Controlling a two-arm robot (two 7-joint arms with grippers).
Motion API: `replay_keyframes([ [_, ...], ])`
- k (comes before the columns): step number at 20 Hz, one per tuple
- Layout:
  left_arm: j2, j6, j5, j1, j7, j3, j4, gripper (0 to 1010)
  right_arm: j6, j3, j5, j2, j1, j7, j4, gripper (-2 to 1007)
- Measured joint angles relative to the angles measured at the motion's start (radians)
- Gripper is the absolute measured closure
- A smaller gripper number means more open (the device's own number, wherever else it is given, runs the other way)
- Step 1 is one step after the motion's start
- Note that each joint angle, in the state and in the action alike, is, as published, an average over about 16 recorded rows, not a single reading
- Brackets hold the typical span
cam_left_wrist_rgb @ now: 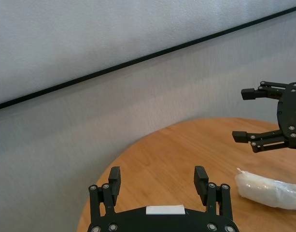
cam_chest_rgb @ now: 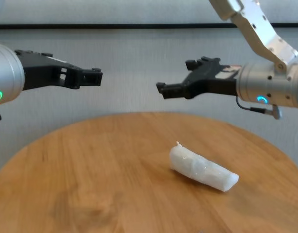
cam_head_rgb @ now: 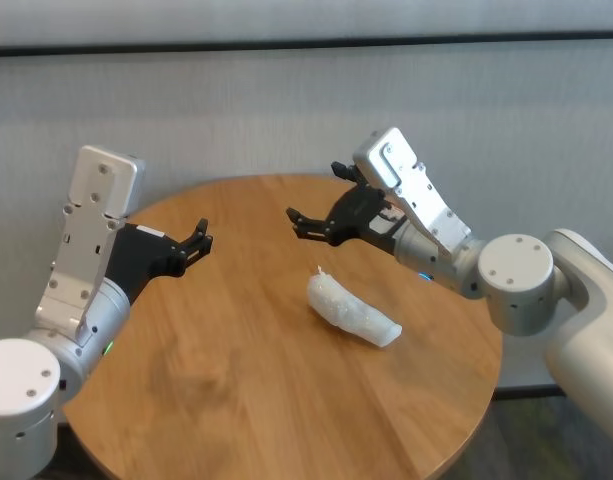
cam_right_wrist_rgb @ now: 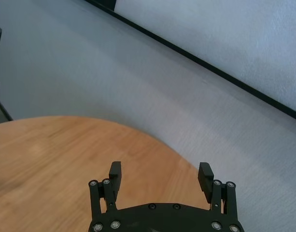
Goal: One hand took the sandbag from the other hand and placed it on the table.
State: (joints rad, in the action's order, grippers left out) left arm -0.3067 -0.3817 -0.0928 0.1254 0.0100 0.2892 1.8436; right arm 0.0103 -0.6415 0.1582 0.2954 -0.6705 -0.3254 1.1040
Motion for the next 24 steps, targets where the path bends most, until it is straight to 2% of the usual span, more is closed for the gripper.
replay_keyframes([
  [6, 0.0, 0.0, 0.0, 0.0, 0.0, 0.0, 0.0, 10, -0.006, 0.003, -0.021, -0.033, -0.014, 0.006, -0.007, 4],
  [11, 0.0, 0.0, 0.0, 0.0, 0.0, 0.0, 0.0, 10, -0.004, 0.007, -0.035, -0.052, -0.019, 0.007, -0.011, 4],
  [24, 0.0, 0.0, 0.0, 0.0, 0.0, 0.0, 0.0, 10, 0.005, 0.032, -0.056, -0.068, -0.007, -0.006, -0.007, 4],
])
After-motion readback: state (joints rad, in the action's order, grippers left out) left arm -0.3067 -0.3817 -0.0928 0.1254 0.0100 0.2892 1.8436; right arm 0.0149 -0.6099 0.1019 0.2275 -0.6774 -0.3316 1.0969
